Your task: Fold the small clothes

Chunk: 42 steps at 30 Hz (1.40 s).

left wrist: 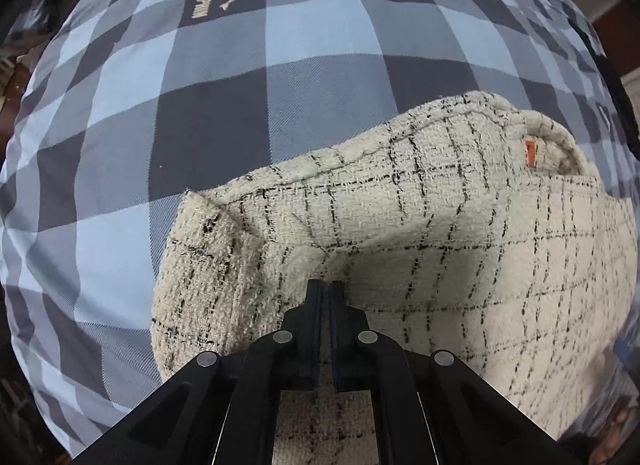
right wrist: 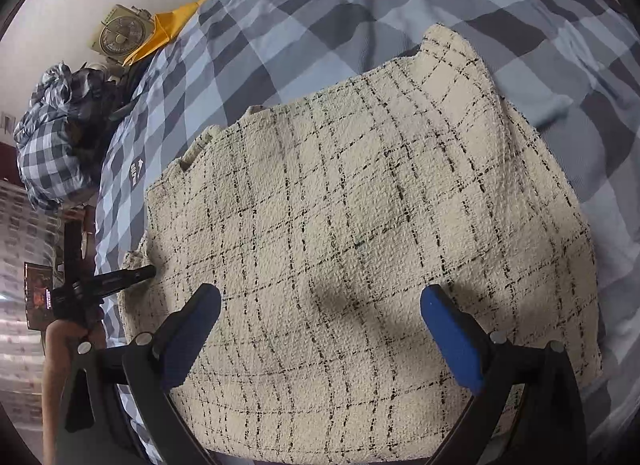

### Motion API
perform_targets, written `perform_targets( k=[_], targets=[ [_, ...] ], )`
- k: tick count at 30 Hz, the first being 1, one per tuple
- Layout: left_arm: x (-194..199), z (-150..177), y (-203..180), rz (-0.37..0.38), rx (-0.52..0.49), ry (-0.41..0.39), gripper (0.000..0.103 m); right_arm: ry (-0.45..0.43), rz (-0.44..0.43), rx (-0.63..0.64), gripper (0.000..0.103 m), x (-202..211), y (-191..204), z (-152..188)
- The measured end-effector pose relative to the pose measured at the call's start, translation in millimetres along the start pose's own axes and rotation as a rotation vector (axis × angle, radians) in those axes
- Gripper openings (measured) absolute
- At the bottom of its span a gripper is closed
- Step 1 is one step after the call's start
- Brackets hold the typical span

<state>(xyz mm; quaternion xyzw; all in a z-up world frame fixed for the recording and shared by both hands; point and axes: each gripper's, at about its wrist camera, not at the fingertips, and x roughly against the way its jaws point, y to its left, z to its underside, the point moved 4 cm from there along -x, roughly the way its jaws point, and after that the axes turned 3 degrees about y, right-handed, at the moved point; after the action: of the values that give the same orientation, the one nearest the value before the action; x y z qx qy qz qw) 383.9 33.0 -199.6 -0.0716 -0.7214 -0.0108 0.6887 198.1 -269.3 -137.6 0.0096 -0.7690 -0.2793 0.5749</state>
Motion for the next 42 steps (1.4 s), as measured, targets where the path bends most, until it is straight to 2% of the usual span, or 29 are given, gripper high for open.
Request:
perform_targets(
  k=[3,4,7,9,12,14,18,19,22,24,25,26,27,28,29,30,31,32,33,34,35,36,38,39,40,41,42],
  targets=[
    [12.9,3.4,9.9,-0.061,0.048,-0.084,0.0,-0.002,-0.014,-0.007,0.098,1.4,-0.5,-0.8],
    [22.9,4.4,17.9,-0.062,0.082,-0.131,0.0,-0.006,-0.023,-0.011,0.098,3.1,-0.9,-1.1],
    [45.7,7.3,40.9,-0.054,0.176,-0.209,0.0,-0.02,-0.037,-0.016,0.098,6.7,-0.8,-2.1],
    [62.2,10.5,50.9,0.002,0.208,-0.259,0.0,-0.022,-0.052,-0.023,0.098,7.5,-1.0,-2.2],
    [76.8,20.6,51.6,0.153,0.214,-0.241,0.001,-0.012,-0.047,-0.018,0.098,3.7,-0.1,-1.5],
    [84.2,28.1,45.8,0.198,0.189,-0.242,0.001,0.001,-0.046,-0.011,0.098,0.1,1.3,-1.1],
    [91.5,61.1,22.2,0.094,0.052,-0.254,0.001,0.002,-0.039,-0.003,0.098,-0.5,1.7,-2.2],
    [94.7,66.5,18.6,0.099,0.039,-0.255,0.001,-0.005,-0.037,-0.003,0.098,1.1,1.3,-3.2],
    [106.2,102.7,-0.8,0.199,0.002,-0.261,0.001,-0.022,-0.016,0.014,0.098,5.1,0.5,-6.9],
    [118.6,135.0,-22.4,0.116,-0.109,-0.312,0.001,-0.033,0.004,0.018,0.098,6.7,-2.0,-9.4],
    [121.9,145.3,-26.1,0.165,-0.116,-0.31,0.001,-0.033,0.008,0.013,0.098,7.1,-4.3,-10.6],
    [121.9,155.0,-23.4,0.325,-0.052,-0.272,0.001,-0.031,0.007,0.008,0.098,7.0,-5.8,-11.3],
    [119.3,159.4,-19.2,0.42,0.01,-0.232,0.001,-0.025,0.002,0.002,0.098,7.5,-8.7,-13.7],
    [118.3,167.8,-14.3,0.37,0.054,-0.221,0.001,-0.023,0.002,0.001,0.098,8.1,-10.7,-15.6],
    [123.3,176.8,-13.3,0.171,0.035,-0.266,0.001,-0.023,0.009,0.001,0.098,9.4,-13.3,-18.2],
    [131.7,188.7,-17.7,0.024,-0.009,-0.32,0.001,-0.026,0.029,0.004,0.098,11.3,-17.7,-22.3],
    [141.6,202.5,-23.1,0.083,-0.016,-0.346,0.001,-0.028,0.046,0.007,0.098,12.6,-20.8,-24.5],
    [147.2,213.1,-23.9,0.278,0.044,-0.317,0.002,-0.032,0.066,0.008,0.098,14.2,-24.9,-26.8],
    [150.5,223.0,-22.7,0.359,0.112,-0.29,0.006,-0.04,0.097,0.005,0.098,15.6,-30.9,-31.2],
    [157.4,232.6,-25.7,0.246,0.098,-0.318,0.006,-0.044,0.125,0.003,0.098,15.8,-35.1,-35.4],
    [163.7,241.0,-32.4,0.066,0.023,-0.366,0.006,-0.045,0.146,0.005,0.098,15.1,-37.2,-39.2],
    [163.0,246.2,-33.8,0.027,0.005,-0.36,0.006,-0.042,0.173,0.013,0.098,13.1,-39.1,-44.7],
    [153.1,248.7,-23.4,0.247,0.108,-0.291,0.007,-0.025,0.222,0.046,0.098,6.8,-39.1,-56.4],
    [151.4,248.3,-17.6,0.203,0.132,-0.304,0.007,-0.011,0.247,0.071,0.098,1.8,-37.1,-62.0],
    [152.5,249.2,-17.4,-0.001,0.076,-0.354,0.007,0.002,0.266,0.091,0.098,-2.0,-35.8,-64.8],
    [151.8,250.5,-19.6,-0.087,0.028,-0.381,0.007,0.014,0.289,0.113,0.098,-7.4,-34.4,-67.1],
    [148.7,251.2,-18.0,-0.034,0.033,-0.375,0.007,0.034,0.309,0.136,0.098,-16.1,-32.2,-70.1]
  ],
)
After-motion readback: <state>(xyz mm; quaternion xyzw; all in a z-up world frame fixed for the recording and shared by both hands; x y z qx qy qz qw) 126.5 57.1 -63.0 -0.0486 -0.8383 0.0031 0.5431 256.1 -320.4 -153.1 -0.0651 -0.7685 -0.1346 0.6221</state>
